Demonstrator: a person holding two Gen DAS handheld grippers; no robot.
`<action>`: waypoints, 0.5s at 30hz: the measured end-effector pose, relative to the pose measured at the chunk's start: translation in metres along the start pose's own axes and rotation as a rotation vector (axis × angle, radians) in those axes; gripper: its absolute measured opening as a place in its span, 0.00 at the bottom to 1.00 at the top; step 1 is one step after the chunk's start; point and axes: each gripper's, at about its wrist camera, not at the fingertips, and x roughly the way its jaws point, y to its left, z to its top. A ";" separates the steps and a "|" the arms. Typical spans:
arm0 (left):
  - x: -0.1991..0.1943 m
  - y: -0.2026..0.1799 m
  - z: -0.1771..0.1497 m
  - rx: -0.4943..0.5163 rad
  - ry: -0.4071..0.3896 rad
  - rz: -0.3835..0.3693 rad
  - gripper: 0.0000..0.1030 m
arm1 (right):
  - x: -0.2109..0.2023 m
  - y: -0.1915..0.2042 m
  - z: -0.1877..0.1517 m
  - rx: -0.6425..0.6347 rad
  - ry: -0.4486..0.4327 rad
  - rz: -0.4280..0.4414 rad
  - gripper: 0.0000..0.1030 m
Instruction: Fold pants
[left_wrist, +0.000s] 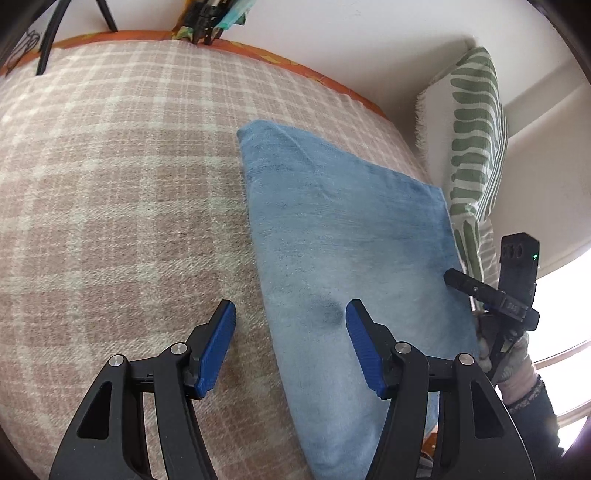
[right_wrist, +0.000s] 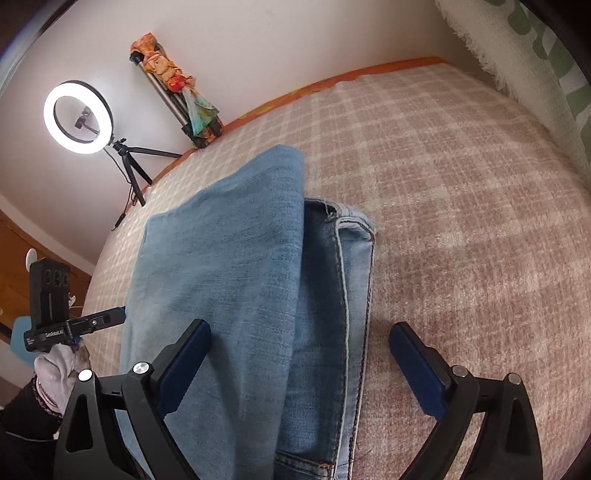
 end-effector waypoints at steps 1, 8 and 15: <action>0.002 -0.004 0.000 0.020 -0.003 0.021 0.60 | 0.001 0.001 0.000 -0.008 -0.001 0.003 1.00; 0.014 -0.029 -0.002 0.148 -0.018 0.112 0.59 | 0.005 0.006 0.002 -0.051 0.002 -0.017 0.97; 0.020 -0.034 0.002 0.152 -0.021 0.113 0.55 | 0.008 0.011 0.006 -0.082 0.049 -0.054 0.98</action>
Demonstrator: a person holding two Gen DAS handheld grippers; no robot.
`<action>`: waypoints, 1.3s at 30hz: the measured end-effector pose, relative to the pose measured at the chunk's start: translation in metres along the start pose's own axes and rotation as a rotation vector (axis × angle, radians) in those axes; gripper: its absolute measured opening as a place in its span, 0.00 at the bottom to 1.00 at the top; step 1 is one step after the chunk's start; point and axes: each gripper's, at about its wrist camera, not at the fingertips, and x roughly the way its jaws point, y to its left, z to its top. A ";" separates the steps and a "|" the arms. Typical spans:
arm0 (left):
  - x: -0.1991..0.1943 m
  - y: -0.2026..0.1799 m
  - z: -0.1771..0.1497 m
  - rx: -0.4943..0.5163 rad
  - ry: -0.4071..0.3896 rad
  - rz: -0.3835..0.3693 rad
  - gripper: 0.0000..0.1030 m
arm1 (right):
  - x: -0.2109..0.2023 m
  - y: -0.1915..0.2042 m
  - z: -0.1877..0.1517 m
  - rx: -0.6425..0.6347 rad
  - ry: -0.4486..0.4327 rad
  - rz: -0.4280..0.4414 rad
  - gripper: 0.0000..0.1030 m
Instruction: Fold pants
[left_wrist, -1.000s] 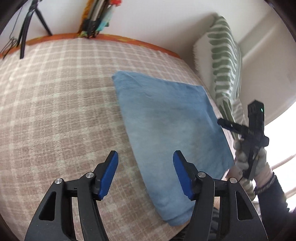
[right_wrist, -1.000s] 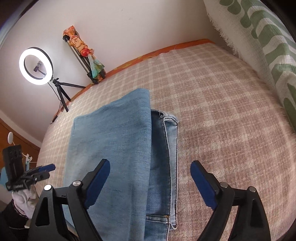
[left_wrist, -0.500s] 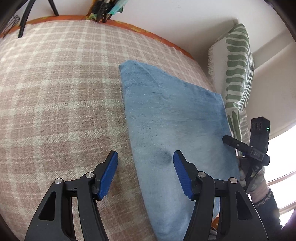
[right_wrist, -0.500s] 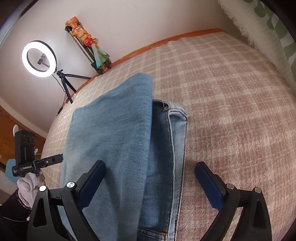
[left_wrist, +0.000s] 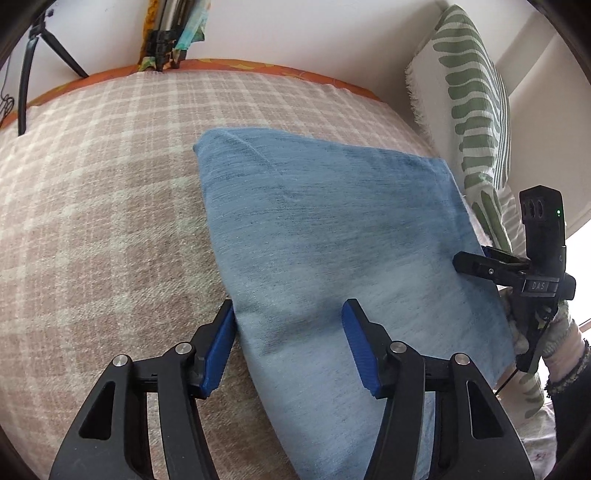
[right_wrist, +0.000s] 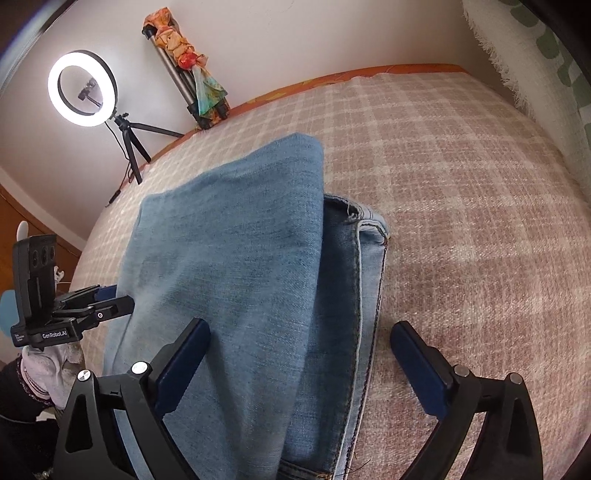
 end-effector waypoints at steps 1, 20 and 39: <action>0.000 0.001 -0.001 0.000 0.000 -0.003 0.55 | 0.001 0.001 0.001 -0.003 0.007 -0.004 0.98; 0.003 -0.001 -0.002 0.034 -0.026 -0.015 0.48 | 0.010 0.013 0.006 -0.050 0.045 -0.068 1.00; 0.004 -0.001 0.000 0.002 -0.039 -0.028 0.39 | -0.004 0.022 -0.005 -0.025 -0.057 0.020 0.48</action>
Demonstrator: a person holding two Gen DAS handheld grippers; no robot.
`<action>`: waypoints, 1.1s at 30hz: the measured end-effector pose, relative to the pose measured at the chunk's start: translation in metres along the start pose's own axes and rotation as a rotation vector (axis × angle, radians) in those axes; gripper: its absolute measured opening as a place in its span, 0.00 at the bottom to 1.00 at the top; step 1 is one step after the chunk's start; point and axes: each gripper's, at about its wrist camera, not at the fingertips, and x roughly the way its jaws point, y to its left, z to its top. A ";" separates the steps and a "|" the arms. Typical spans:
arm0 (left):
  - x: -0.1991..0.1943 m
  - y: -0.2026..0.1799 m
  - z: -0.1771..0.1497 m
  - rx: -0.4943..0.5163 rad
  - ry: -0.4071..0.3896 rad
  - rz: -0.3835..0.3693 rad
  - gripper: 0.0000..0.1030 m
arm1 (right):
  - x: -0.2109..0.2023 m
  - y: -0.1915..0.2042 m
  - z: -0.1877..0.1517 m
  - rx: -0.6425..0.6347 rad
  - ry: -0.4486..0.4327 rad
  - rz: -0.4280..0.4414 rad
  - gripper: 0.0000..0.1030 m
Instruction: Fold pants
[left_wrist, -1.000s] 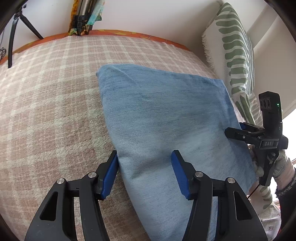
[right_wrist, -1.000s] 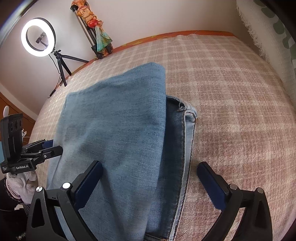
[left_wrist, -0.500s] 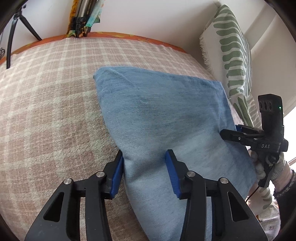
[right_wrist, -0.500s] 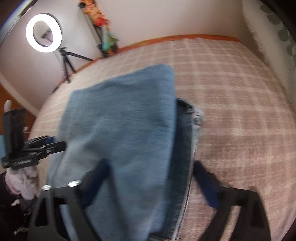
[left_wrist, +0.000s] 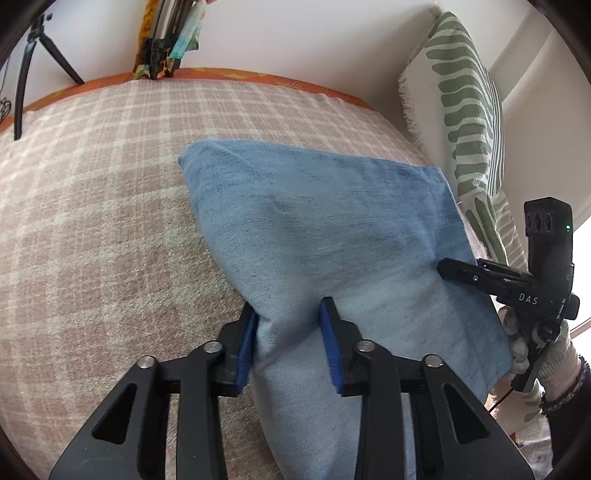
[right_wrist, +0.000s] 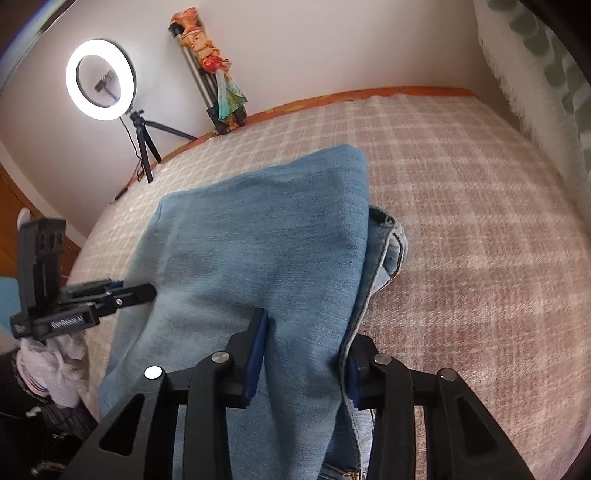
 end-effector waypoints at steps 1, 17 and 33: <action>0.003 0.005 0.000 -0.029 0.004 -0.018 0.41 | 0.002 -0.005 -0.001 0.024 0.008 0.019 0.59; -0.034 -0.004 0.003 0.007 -0.098 -0.102 0.14 | -0.035 0.059 0.002 -0.143 -0.101 -0.205 0.19; -0.062 -0.044 0.081 0.136 -0.258 -0.118 0.12 | -0.088 0.104 0.071 -0.271 -0.278 -0.287 0.16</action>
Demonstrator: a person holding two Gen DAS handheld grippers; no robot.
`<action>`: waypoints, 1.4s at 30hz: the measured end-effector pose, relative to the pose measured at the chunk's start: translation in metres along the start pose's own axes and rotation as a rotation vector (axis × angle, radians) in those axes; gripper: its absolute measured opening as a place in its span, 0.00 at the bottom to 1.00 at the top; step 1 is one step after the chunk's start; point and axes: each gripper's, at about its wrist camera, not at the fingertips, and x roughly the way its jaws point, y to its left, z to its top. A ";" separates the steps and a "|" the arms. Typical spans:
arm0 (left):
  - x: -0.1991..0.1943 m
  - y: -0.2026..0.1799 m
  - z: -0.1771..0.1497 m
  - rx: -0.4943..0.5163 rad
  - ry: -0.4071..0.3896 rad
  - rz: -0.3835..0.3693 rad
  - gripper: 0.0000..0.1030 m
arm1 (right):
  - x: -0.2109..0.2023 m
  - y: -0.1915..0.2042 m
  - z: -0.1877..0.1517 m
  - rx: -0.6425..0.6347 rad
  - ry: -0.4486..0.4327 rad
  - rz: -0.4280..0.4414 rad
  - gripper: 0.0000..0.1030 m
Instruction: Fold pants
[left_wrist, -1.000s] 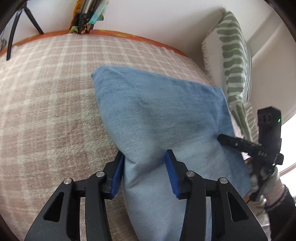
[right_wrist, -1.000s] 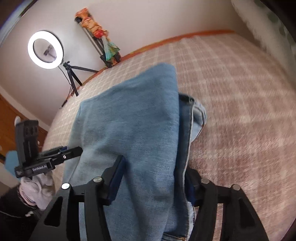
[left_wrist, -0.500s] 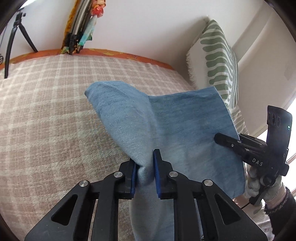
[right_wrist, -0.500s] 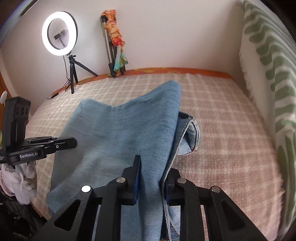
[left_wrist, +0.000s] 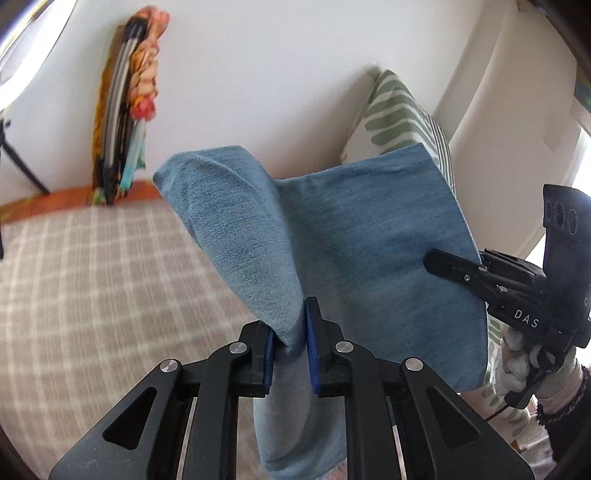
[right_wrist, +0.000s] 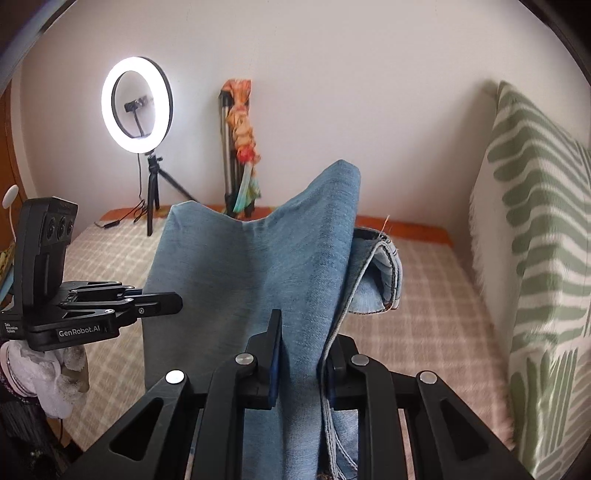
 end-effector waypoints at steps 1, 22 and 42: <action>0.004 -0.001 0.013 0.010 -0.015 -0.001 0.12 | 0.002 -0.002 0.008 -0.009 -0.008 -0.012 0.16; 0.137 0.058 0.108 -0.017 -0.002 0.062 0.12 | 0.154 -0.071 0.105 -0.005 -0.005 -0.085 0.16; 0.191 0.073 0.114 0.033 0.096 0.236 0.18 | 0.224 -0.112 0.092 0.007 0.120 -0.233 0.29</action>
